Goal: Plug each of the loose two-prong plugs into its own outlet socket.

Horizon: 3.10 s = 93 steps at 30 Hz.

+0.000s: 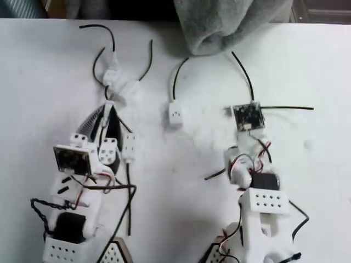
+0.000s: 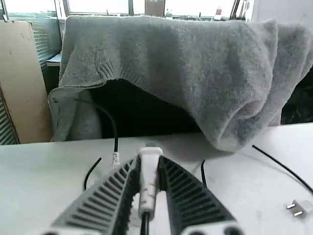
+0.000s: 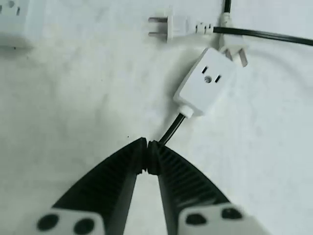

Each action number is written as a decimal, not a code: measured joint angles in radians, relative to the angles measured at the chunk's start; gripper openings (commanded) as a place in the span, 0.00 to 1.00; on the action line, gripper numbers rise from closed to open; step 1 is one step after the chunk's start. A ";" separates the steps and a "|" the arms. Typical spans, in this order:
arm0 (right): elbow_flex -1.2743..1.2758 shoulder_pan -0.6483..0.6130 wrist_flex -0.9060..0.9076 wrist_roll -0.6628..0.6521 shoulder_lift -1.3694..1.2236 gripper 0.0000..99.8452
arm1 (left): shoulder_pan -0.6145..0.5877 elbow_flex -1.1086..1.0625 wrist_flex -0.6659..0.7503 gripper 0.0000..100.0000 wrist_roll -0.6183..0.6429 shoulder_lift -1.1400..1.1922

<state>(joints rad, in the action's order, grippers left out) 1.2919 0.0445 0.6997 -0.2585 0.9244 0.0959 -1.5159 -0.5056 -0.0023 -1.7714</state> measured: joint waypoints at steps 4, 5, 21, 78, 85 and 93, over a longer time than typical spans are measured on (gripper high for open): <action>0.086 0.023 -0.112 -0.026 0.000 0.02 | 0.000 0.160 -0.104 0.02 -0.031 0.166; 0.100 0.023 -0.135 -0.031 0.000 0.02 | 0.000 0.210 -0.120 0.02 -0.054 0.226; 0.107 0.017 -0.166 -0.040 0.000 0.02 | 0.000 1.212 -0.710 0.02 -0.766 1.355; 0.107 0.017 -0.198 -0.040 0.000 0.02 | 0.041 1.125 -0.746 0.02 -1.402 1.752; 0.107 0.017 -0.198 -0.040 0.000 0.02 | 0.041 1.112 -0.738 0.02 -1.402 1.752; 0.107 0.017 -0.198 -0.040 0.000 0.02 | 0.041 1.102 -0.700 0.02 -1.402 1.752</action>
<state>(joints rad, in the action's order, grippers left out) 1.3993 0.0614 0.5017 -0.2984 0.9244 0.1373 -0.4143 -1.2052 -1.4047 -0.0192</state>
